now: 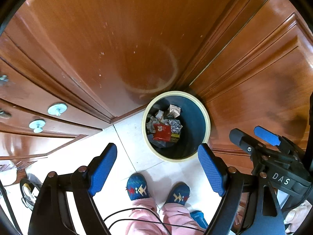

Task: Collect trash
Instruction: 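Raise both tools back up toward the counter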

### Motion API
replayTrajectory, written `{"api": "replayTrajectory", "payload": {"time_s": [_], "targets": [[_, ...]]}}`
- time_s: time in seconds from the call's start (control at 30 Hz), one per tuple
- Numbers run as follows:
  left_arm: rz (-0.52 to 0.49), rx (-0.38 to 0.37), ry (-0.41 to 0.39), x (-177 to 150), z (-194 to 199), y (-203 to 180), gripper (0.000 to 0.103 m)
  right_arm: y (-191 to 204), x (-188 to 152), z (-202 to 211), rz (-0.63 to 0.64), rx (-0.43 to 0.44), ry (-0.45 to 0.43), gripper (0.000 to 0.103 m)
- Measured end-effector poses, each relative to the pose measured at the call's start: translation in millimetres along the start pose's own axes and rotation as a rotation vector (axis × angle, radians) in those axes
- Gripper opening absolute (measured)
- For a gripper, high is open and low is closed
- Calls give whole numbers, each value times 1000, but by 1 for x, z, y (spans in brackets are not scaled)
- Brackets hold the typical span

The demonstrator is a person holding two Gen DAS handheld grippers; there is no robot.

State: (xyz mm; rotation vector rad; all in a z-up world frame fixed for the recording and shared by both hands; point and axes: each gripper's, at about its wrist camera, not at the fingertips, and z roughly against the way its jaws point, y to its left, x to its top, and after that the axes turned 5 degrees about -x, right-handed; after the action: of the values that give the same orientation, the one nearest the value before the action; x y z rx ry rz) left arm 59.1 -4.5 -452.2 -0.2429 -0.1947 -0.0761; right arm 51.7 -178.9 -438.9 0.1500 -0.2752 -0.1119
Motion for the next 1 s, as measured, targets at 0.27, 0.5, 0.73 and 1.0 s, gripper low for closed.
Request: {"api": "replayTrajectory", "payload": {"time_s": [0.27, 0.5, 0.73, 1.0], "targets": [[-15, -21, -61, 1, 74, -24, 83, 3, 5, 80, 23, -4, -52, 87], [-26, -40, -147, 1, 163, -53, 83, 13, 11, 169, 86, -27, -120, 87], [-111, 4, -260, 7, 259, -88, 83, 26, 18, 257, 178, -92, -226, 87], [-197, 53, -433, 22, 364, -117, 83, 33, 38, 348, 250, -55, -396, 87]]}}
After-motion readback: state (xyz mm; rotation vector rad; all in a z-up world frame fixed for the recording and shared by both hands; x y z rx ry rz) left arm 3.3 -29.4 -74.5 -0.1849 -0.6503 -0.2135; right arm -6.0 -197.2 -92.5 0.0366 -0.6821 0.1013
